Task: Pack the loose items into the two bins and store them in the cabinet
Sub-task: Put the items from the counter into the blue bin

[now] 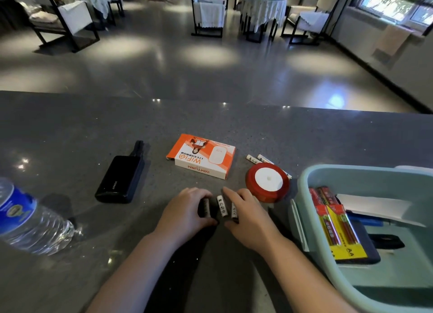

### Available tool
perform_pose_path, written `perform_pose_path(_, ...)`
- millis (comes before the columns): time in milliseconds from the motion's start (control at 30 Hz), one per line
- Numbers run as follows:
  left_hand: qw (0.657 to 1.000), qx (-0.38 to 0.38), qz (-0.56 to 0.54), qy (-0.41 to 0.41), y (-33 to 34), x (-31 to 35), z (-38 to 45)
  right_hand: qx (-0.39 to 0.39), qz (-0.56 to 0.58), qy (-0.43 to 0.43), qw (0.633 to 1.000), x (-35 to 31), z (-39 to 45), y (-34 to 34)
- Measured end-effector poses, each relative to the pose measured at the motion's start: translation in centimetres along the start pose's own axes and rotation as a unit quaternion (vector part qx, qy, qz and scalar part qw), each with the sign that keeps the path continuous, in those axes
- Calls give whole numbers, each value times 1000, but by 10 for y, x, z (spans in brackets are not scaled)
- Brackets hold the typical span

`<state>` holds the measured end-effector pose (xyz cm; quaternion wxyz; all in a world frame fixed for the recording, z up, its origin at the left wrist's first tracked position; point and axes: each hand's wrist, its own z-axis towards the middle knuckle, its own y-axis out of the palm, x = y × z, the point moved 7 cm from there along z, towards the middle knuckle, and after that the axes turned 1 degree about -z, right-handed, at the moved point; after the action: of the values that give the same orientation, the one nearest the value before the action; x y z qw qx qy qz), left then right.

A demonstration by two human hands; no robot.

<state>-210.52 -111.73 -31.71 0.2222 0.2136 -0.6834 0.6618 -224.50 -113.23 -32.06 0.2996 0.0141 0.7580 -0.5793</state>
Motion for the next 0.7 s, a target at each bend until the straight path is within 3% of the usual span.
perform_pose_path(267, 999, 37, -6, -26, -13, -13, -25, -48, 10, -8, 999, -17, 11, 6)
perform_pose_path(700, 998, 23, -34, -42, -10, -21, -32, -11, 6, 1, 1000, -32, 2, 3)
